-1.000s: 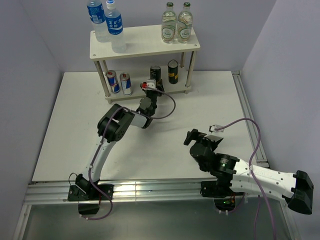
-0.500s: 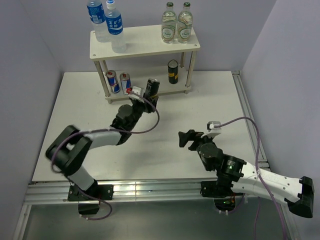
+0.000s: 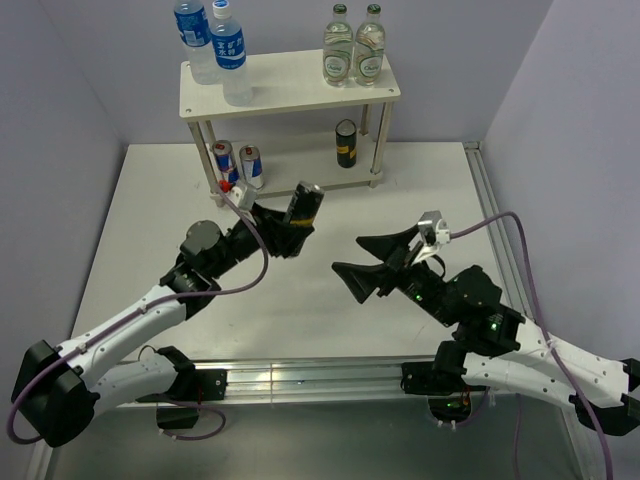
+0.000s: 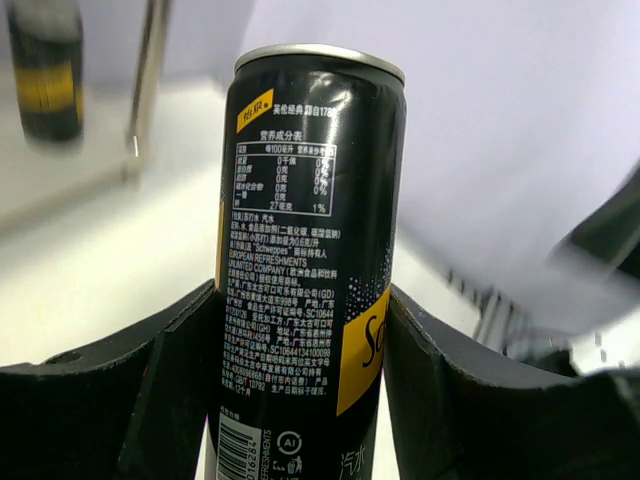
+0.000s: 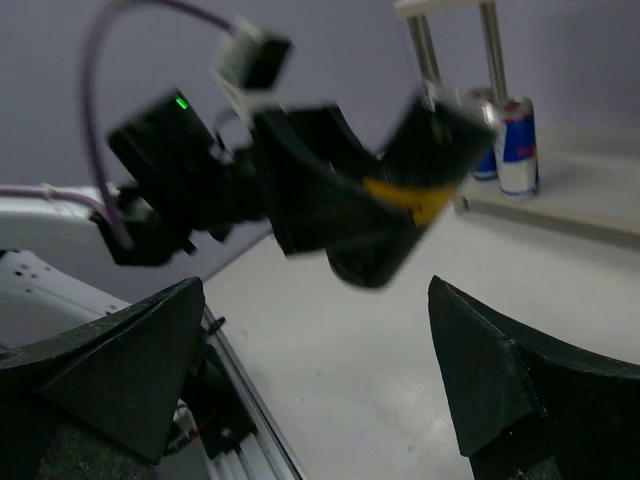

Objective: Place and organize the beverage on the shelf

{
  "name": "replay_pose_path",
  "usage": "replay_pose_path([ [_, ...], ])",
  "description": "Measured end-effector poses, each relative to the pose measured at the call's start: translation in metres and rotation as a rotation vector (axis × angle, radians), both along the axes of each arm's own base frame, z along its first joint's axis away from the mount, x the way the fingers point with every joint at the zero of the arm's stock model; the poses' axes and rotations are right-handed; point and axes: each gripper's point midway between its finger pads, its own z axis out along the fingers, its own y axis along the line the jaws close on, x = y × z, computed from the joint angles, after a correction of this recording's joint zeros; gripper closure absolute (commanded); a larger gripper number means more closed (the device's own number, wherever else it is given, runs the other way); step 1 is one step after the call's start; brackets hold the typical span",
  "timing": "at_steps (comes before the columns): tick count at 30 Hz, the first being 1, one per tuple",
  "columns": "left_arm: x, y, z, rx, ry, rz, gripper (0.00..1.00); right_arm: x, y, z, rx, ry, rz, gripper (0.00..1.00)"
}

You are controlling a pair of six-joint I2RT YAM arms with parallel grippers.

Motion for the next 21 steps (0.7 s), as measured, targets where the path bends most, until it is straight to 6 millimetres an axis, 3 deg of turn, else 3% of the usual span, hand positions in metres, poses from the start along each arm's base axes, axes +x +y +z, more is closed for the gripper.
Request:
replay_pose_path([
  [2,-0.01,0.002,-0.031,0.046,0.073,-0.027,1.0,-0.006,0.001,0.028,0.04,-0.046,0.034,0.0],
  [4,-0.018,0.003,-0.058,0.078,0.137,-0.051,1.0,-0.009,0.003,0.043,0.062,-0.071,0.052,0.0],
  [8,-0.031,0.003,-0.087,0.09,0.228,-0.094,1.0,-0.006,0.013,0.042,0.053,-0.072,0.067,0.0],
  [13,-0.036,-0.001,-0.082,0.053,0.246,-0.12,1.0,0.006,0.024,0.027,0.031,-0.03,0.035,0.0],
  [21,-0.052,-0.012,-0.073,0.03,0.233,-0.174,1.0,0.029,0.038,-0.016,-0.017,0.08,-0.051,0.0],
])
